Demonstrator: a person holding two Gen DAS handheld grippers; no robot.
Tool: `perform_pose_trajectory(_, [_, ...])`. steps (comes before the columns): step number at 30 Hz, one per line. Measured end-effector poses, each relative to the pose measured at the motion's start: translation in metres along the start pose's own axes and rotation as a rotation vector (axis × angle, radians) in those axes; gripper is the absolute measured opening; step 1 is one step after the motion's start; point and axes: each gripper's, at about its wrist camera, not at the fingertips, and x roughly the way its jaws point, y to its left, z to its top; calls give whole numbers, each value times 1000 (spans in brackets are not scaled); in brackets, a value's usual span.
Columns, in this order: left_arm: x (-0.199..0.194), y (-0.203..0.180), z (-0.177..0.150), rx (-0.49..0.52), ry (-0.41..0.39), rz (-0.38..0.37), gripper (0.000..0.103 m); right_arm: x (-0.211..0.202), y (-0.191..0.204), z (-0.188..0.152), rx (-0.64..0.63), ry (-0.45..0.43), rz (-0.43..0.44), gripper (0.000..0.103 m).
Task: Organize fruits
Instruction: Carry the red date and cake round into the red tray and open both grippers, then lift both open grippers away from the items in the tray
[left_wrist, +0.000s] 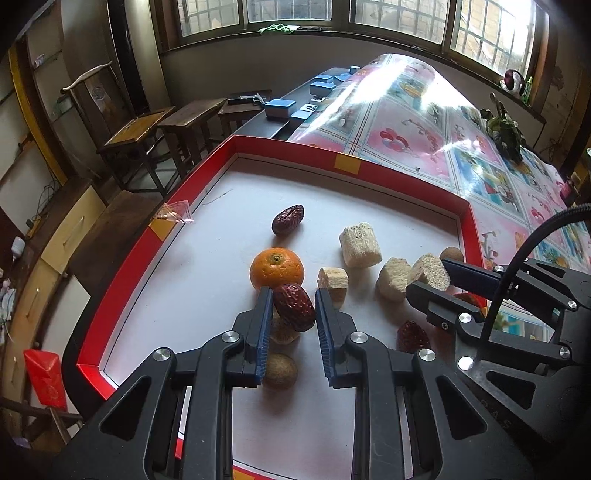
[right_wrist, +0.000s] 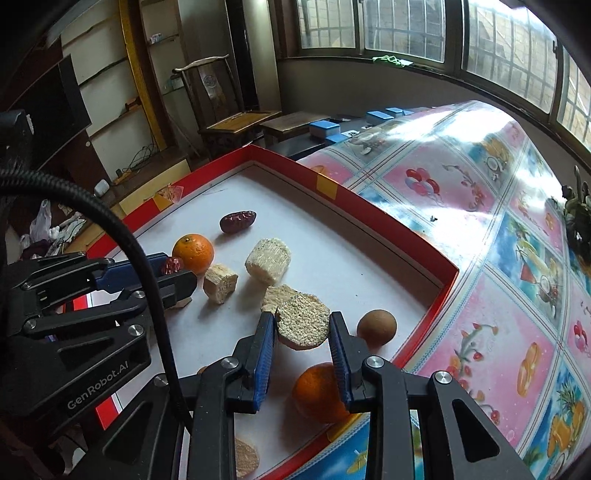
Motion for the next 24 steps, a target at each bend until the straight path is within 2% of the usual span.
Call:
perform_pose_trajectory(7, [1, 0, 0, -10, -5, 8, 24, -1, -1, -4, -2, -1, 15, 30])
perform_pose_trajectory(9, [1, 0, 0, -9, -8, 24, 33, -5, -1, -7, 1, -7, 18, 30])
perform_pose_trajectory(11, [-1, 0, -1, -8, -22, 33, 60, -10, -2, -9, 12, -17, 19, 31])
perform_pose_trajectory(12, [-3, 0, -2, -11, -33, 32, 63, -14, -3, -11, 18, -26, 20, 32])
perform_pose_trajectory(20, [-26, -12, -10, 28, -100, 70, 63, -47, -10, -28, 95, -112, -6, 33])
perform_pose_trajectory(24, [-37, -16, -14, 22, -117, 45, 63, -65, -10, -37, 126, -166, -57, 40])
